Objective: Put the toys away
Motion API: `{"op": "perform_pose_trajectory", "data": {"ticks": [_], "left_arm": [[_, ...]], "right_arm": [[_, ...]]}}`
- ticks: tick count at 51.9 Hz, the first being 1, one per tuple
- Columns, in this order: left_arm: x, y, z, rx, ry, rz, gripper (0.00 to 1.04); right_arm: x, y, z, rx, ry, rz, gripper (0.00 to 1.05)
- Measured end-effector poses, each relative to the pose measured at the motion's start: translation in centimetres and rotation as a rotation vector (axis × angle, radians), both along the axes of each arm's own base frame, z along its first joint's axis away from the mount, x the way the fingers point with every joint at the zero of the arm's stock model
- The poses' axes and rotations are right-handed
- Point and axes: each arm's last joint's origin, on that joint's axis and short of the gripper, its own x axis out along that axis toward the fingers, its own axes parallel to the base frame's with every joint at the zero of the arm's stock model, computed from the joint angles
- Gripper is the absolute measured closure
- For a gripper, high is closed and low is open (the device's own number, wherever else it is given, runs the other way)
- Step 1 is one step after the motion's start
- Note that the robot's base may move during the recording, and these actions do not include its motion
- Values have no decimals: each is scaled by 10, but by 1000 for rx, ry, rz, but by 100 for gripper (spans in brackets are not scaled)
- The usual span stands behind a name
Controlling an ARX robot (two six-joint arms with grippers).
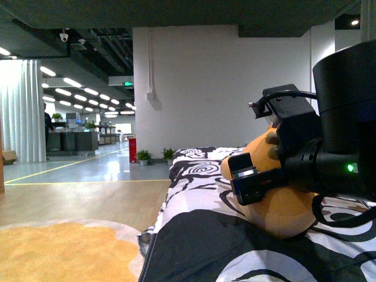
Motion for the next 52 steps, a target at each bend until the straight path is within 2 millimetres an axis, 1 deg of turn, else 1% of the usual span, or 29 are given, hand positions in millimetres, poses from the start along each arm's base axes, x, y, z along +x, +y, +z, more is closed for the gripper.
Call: {"op": "perform_pose_trajectory", "data": {"ticks": [2, 4, 7, 11, 14, 19, 24, 26, 29, 33, 34, 37, 39, 44, 47, 52], "left_arm": [[0, 0, 0, 0, 0, 0, 6], [0, 0, 0, 0, 0, 0, 6], [0, 0, 0, 0, 0, 0, 6], [0, 0, 0, 0, 0, 0, 6], [0, 0, 0, 0, 0, 0, 6], [0, 0, 0, 0, 0, 0, 6], [0, 0, 0, 0, 0, 0, 6], [0, 0, 0, 0, 0, 0, 6], [0, 0, 0, 0, 0, 0, 6], [0, 0, 0, 0, 0, 0, 6], [0, 0, 0, 0, 0, 0, 6], [0, 0, 0, 0, 0, 0, 6], [0, 0, 0, 0, 0, 0, 6], [0, 0, 0, 0, 0, 0, 6], [0, 0, 0, 0, 0, 0, 6], [0, 0, 0, 0, 0, 0, 6]], "right_arm": [[-2, -1, -1, 13, 9, 1, 8], [-5, -1, -1, 25, 11, 1, 14], [-8, -2, 0, 38, 12, 8, 20], [-12, -3, 3, 56, 13, 18, 31], [-17, -5, 10, 79, 3, 37, 44], [-23, -10, 19, 110, -10, 57, 57], [-34, -25, 36, 189, -32, 86, 76], [-40, -36, 48, 232, -58, 99, 85], [-49, -49, 59, 281, -81, 114, 92], [-71, -72, 72, 358, -122, 153, 97], [-80, -80, 75, 372, -140, 169, 97], [-97, -95, 76, 398, -166, 191, 97], [-107, -102, 76, 409, -177, 207, 97], [-134, -122, 68, 436, -204, 260, 97], [-152, -133, 60, 443, -219, 295, 97], [-175, -143, 43, 450, -227, 326, 97]]}}
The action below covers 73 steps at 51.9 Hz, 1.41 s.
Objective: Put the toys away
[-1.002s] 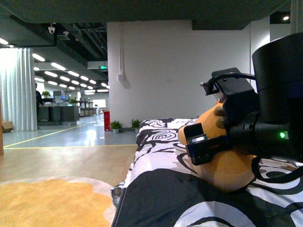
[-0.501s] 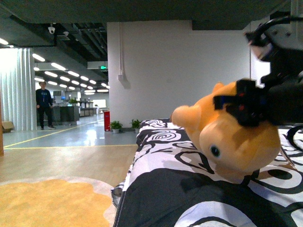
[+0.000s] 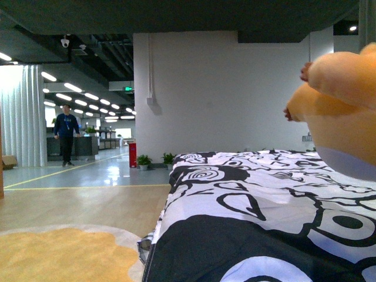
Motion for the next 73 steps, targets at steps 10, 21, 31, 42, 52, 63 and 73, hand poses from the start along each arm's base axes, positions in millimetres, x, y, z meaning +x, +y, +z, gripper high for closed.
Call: {"op": "perform_pose_trajectory", "data": {"ticks": [10, 21, 31, 42, 52, 63, 73], "left_arm": [[0, 0, 0, 0, 0, 0, 6], [0, 0, 0, 0, 0, 0, 6], [0, 0, 0, 0, 0, 0, 6], [0, 0, 0, 0, 0, 0, 6], [0, 0, 0, 0, 0, 0, 6], [0, 0, 0, 0, 0, 2, 6], [0, 0, 0, 0, 0, 0, 6]], "right_arm": [[-47, -5, -53, 21, 21, 50, 97], [-85, 13, -94, 73, -7, 45, 97], [-87, 32, -111, -8, -77, -33, 98], [-88, 46, -118, -101, -80, -7, 98], [-88, 46, -118, -117, -89, -15, 98], [-88, 47, -118, -121, -89, -10, 98], [-88, 46, -118, -119, -90, -21, 98]]}}
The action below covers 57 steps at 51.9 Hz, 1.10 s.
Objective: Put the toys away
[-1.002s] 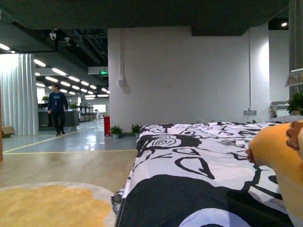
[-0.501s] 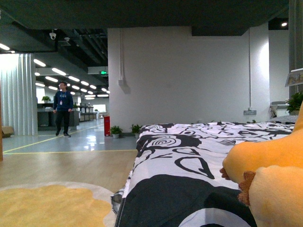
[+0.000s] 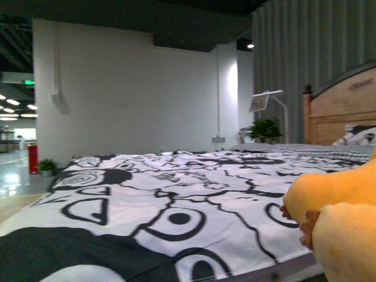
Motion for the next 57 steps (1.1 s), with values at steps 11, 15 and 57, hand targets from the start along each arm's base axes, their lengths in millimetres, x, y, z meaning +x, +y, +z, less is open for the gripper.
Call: {"op": "perform_pose_trajectory", "data": {"ticks": [11, 15, 57], "left_arm": [[0, 0, 0, 0, 0, -3, 6], [0, 0, 0, 0, 0, 0, 6], [0, 0, 0, 0, 0, -1, 6]], "right_arm": [[0, 0, 0, -2, -1, 6, 98], [0, 0, 0, -2, -1, 6, 98], [0, 0, 0, -1, -1, 4, 98]]}}
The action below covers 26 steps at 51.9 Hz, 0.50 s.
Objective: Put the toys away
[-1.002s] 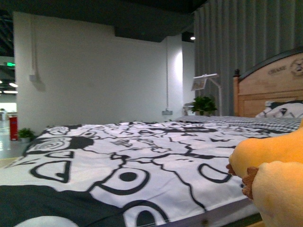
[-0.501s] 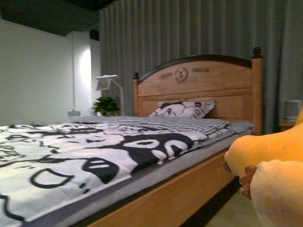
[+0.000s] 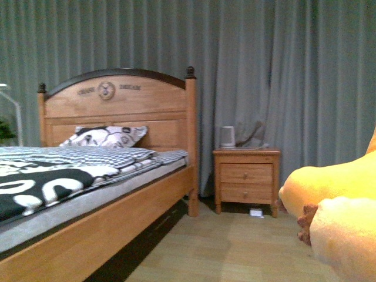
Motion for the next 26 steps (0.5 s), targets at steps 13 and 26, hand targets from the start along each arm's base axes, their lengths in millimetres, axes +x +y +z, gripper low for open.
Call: {"op": "perform_pose_trajectory", "data": {"ticks": [13, 26], "left_arm": [[0, 0, 0, 0, 0, 0, 6], [0, 0, 0, 0, 0, -7, 6]], "right_arm": [[0, 0, 0, 0, 0, 0, 98], [0, 0, 0, 3, -1, -11, 98]]}}
